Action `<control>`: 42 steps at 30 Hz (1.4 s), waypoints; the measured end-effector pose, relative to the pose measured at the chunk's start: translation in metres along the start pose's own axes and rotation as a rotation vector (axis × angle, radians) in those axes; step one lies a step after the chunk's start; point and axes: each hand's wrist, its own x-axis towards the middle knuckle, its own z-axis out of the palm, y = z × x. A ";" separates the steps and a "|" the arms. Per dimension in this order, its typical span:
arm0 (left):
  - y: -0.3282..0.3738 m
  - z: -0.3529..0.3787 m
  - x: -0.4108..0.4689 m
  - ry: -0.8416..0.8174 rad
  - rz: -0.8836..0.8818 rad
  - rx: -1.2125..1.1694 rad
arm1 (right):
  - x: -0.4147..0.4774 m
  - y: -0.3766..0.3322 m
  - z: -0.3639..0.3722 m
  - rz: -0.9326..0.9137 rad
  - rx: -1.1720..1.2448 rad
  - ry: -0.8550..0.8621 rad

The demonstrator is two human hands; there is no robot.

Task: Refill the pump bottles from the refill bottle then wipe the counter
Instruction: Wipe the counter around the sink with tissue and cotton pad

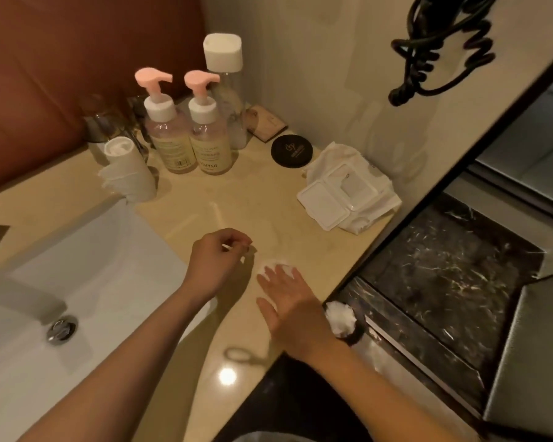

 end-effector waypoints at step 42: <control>-0.079 -0.076 -0.088 0.235 -0.110 -0.162 | -0.013 0.057 -0.063 0.035 -0.030 -0.141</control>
